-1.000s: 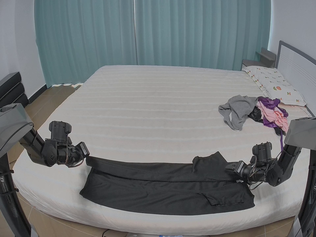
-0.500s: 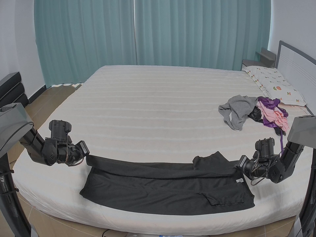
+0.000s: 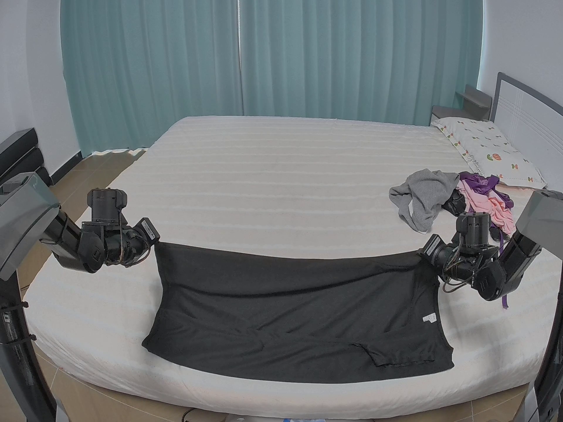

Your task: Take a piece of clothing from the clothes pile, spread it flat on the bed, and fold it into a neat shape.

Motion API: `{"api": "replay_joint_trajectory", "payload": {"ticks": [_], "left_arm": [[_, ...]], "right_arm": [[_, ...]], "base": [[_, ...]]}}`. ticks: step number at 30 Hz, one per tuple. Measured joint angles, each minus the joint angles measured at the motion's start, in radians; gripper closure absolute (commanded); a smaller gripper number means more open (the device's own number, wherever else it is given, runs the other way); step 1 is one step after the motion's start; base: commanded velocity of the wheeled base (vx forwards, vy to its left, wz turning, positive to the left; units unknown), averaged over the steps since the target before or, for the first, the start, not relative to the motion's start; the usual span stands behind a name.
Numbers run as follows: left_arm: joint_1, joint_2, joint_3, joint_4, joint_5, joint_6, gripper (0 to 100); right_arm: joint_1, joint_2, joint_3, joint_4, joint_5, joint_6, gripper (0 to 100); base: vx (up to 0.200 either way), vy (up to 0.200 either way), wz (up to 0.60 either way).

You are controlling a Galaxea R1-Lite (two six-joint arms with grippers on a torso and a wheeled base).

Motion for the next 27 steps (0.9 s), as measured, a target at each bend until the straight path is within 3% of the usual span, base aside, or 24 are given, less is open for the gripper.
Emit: {"api": "replay_joint_trajectory", "payload": {"ticks": [8, 27], "left_arm": [[0.006, 0.051, -0.054, -0.033, 0.003, -0.006, 100], [0.03, 0.041, -0.033, -0.1, -0.004, -0.051, 100]], "right_arm": [[-0.001, 0.015, -0.08, 0.005, -0.011, -0.001, 100], [-0.003, 0.03, -0.084, 0.054, -0.006, -0.008, 100]], "base": [[0.0, 0.0, 0.0], [0.0, 0.0, 0.0]]}}
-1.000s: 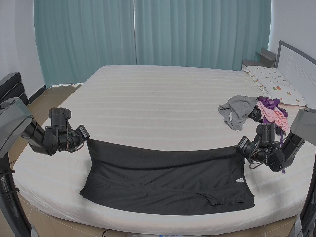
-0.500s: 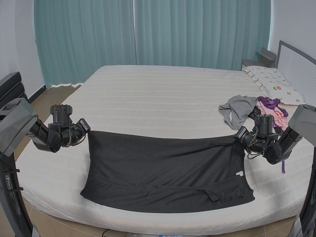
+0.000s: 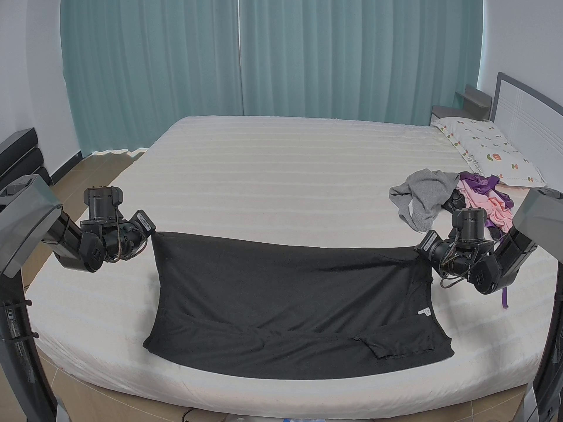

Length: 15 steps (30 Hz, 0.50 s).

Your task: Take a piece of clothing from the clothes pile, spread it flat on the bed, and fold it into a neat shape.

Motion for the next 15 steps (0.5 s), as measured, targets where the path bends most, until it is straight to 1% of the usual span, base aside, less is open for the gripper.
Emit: {"api": "replay_joint_trajectory", "payload": {"ticks": [7, 15], "left_arm": [[0.002, 0.01, 0.036, 0.003, -0.007, 0.008, 100], [0.011, 0.001, 0.128, -0.001, -0.019, 0.08, 100]], "right_arm": [[0.001, -0.005, 0.054, 0.001, 0.006, -0.03, 100], [0.0, -0.032, 0.141, -0.001, 0.029, -0.051, 100]], "base": [[0.0, 0.0, 0.0], [0.0, 0.0, 0.0]]}}
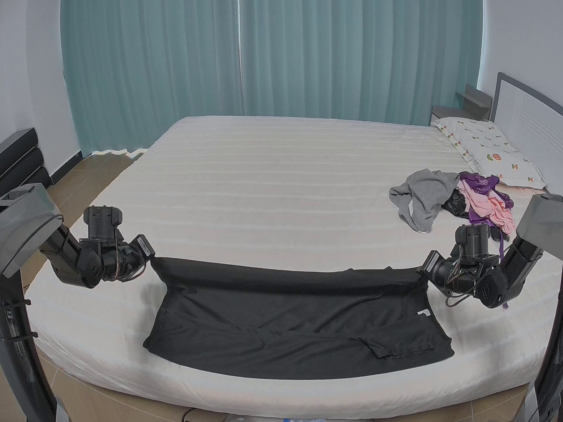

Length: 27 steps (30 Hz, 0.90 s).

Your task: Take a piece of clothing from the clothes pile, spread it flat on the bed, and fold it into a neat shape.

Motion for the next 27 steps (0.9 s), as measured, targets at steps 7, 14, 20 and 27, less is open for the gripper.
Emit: {"api": "replay_joint_trajectory", "payload": {"ticks": [7, 14, 20, 27], "left_arm": [[0.008, -0.016, 0.088, -0.002, -0.037, 0.021, 100], [0.008, -0.007, 0.14, -0.022, -0.043, 0.035, 100], [0.006, 0.016, 0.193, -0.07, -0.049, 0.036, 0], [0.002, 0.02, 0.24, -0.074, -0.051, 0.036, 0]], "right_arm": [[0.001, -0.011, 0.106, -0.081, 0.009, -0.024, 100], [0.011, 0.029, 0.203, -0.246, 0.012, -0.059, 100], [0.013, 0.073, 0.263, -0.306, 0.027, -0.1, 100], [0.009, 0.092, 0.284, -0.31, 0.031, -0.105, 0]], "base": [[0.0, 0.0, 0.0], [0.0, 0.0, 0.0], [0.0, 0.0, 0.0], [0.0, 0.0, 0.0]]}}
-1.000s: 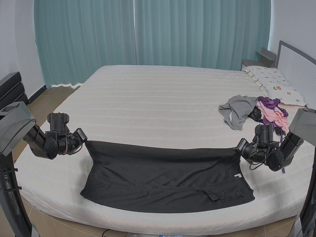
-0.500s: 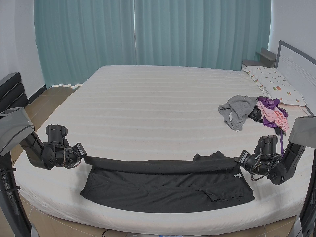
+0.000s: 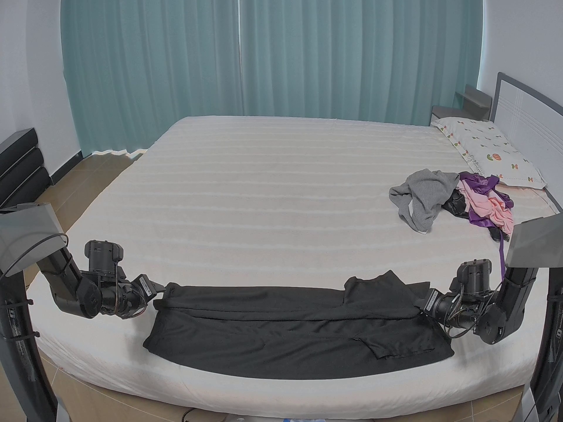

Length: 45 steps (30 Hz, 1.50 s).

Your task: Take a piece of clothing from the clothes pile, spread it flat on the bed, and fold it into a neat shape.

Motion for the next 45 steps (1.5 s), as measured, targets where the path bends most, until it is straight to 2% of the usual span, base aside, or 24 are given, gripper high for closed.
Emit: {"api": "replay_joint_trajectory", "payload": {"ticks": [7, 10, 17, 24, 29, 30, 41, 45], "left_arm": [[0.001, -0.008, 0.018, 0.0, -0.006, -0.006, 0], [0.006, -0.019, 0.006, 0.001, -0.026, -0.02, 0], [0.012, -0.013, -0.113, 0.01, -0.045, -0.061, 0], [0.008, 0.041, -0.251, 0.113, -0.05, -0.067, 0], [0.002, 0.078, -0.291, 0.125, -0.05, -0.071, 0], [0.001, 0.082, -0.293, 0.124, -0.05, -0.071, 0], [-0.007, 0.115, -0.288, 0.12, -0.04, -0.059, 0], [-0.023, 0.126, -0.294, 0.115, -0.034, -0.014, 0]], "right_arm": [[-0.012, -0.024, 0.007, -0.005, 0.012, 0.003, 0], [-0.038, -0.063, 0.007, 0.0, 0.046, 0.009, 0], [-0.109, -0.1, -0.016, 0.008, 0.152, 0.011, 0], [-0.135, -0.019, -0.099, 0.012, 0.181, 0.011, 0], [-0.138, 0.033, -0.15, 0.013, 0.184, 0.001, 0], [-0.138, 0.043, -0.161, 0.013, 0.184, 0.001, 100], [-0.143, 0.11, -0.193, 0.019, 0.173, -0.028, 100], [-0.153, 0.112, -0.191, 0.011, 0.172, -0.026, 100]], "base": [[0.0, 0.0, 0.0], [0.0, 0.0, 0.0], [0.0, 0.0, 0.0], [0.0, 0.0, 0.0], [0.0, 0.0, 0.0], [0.0, 0.0, 0.0], [0.0, 0.0, 0.0], [0.0, 0.0, 0.0]]}}
